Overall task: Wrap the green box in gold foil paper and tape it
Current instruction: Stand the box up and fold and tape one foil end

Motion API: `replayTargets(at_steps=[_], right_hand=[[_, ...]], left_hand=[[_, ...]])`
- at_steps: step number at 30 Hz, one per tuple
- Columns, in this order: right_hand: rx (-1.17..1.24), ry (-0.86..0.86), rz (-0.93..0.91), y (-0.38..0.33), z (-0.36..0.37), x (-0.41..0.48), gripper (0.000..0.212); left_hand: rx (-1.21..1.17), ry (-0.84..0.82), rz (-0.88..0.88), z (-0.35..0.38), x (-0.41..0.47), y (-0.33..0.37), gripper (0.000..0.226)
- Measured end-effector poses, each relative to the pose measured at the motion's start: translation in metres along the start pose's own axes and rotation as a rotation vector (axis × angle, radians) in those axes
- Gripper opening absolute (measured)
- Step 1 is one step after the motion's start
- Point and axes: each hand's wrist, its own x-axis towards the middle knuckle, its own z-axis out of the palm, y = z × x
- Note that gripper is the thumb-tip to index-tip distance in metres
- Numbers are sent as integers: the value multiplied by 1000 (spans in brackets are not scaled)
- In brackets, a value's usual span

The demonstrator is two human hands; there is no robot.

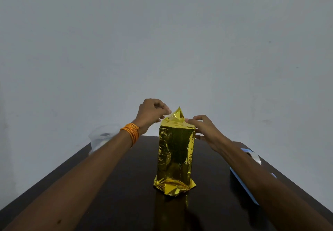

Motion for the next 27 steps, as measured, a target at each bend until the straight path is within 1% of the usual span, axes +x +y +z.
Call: replayTargets(at_steps=[2, 5, 11, 17, 21, 23, 25, 27], right_hand=[[47, -28, 28, 4, 4, 1, 54], [100, -33, 37, 11, 5, 4, 51], [125, -33, 27, 11, 8, 5, 45], [115, -40, 31, 11, 7, 4, 43], [112, -49, 35, 10, 7, 5, 41], [99, -43, 33, 10, 7, 6, 41], [96, -41, 35, 11, 6, 6, 42], [104, -49, 35, 12, 5, 6, 42]], left_hand=[[2, 0, -1, 4, 2, -6, 12], [17, -14, -1, 11, 6, -12, 12], [80, -10, 15, 16, 11, -20, 19], [103, -22, -75, 18, 18, -30, 23], [57, -37, -167, 17, 21, -33, 28], [49, -14, -186, 19, 21, -36, 33], [35, 23, -214, 19, 22, -38, 46], [-22, 14, -273, 18, 22, -38, 57]])
